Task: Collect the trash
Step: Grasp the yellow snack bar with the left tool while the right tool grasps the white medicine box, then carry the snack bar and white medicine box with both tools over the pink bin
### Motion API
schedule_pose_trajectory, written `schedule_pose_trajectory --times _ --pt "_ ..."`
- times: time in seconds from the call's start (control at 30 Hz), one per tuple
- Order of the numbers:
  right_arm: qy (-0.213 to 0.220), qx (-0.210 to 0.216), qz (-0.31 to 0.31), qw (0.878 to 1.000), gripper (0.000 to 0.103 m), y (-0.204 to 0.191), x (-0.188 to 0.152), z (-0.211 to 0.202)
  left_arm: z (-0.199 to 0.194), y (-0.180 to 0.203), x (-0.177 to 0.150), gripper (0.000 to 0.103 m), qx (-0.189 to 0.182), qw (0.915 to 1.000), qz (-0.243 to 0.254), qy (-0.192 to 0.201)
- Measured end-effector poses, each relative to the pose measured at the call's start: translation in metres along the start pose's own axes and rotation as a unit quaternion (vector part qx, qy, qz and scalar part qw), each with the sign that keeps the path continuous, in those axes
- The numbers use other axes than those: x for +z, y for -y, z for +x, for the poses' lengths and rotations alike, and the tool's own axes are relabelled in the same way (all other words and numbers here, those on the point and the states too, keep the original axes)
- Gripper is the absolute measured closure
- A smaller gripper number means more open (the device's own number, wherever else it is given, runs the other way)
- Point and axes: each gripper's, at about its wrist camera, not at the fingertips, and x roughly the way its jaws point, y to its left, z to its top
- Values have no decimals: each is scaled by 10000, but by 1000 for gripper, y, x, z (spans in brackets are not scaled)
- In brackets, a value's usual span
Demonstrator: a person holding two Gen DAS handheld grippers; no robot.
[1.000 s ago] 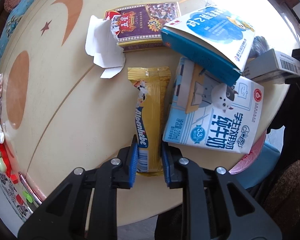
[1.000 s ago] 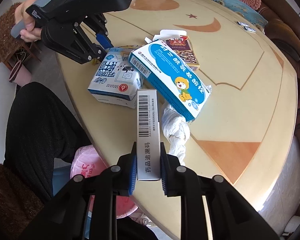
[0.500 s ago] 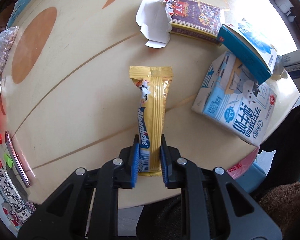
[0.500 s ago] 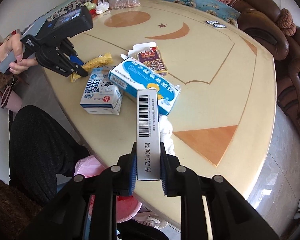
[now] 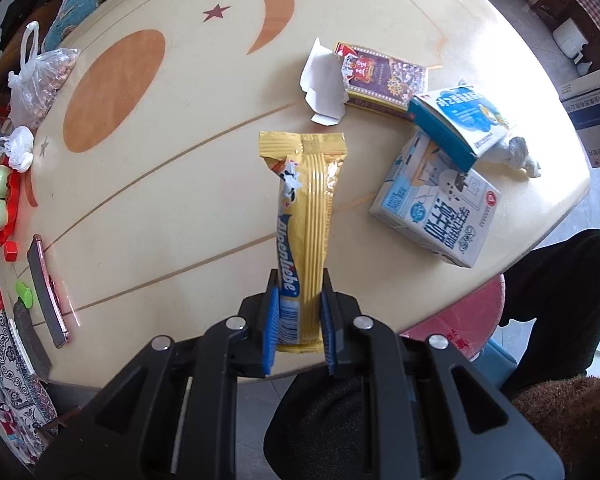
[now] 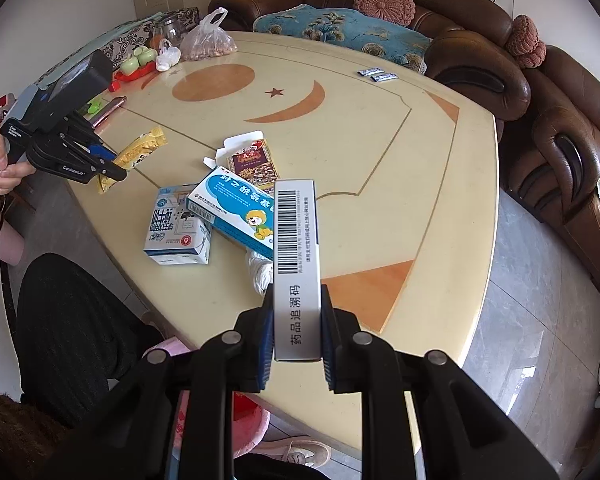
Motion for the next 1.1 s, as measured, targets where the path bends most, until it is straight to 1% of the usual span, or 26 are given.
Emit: schedule_pose_trajectory --times 0.17,0.27,0.37,0.57,0.87,1.1 --pt "79 -11 -41 10000 83 -13 -6 -19 -25 21 -20 84 -67 9997 169 176" --pt "143 4 -65 9999 83 -22 -12 -32 -38 32 -35 84 6 9992 279 301" --pt "201 13 -91 9998 83 -32 -20 -45 -52 45 -51 84 -58 9987 298 405" --pt "254 106 -179 9995 83 -53 -39 -66 -69 77 -80 84 5 9968 555 577" --pt "120 138 -357 9992 83 -83 -75 -84 -70 118 -116 84 -12 9945 873 571" --pt "-9 182 -382 9991 83 -98 -96 -88 -60 140 -134 84 -92 9932 1043 510"
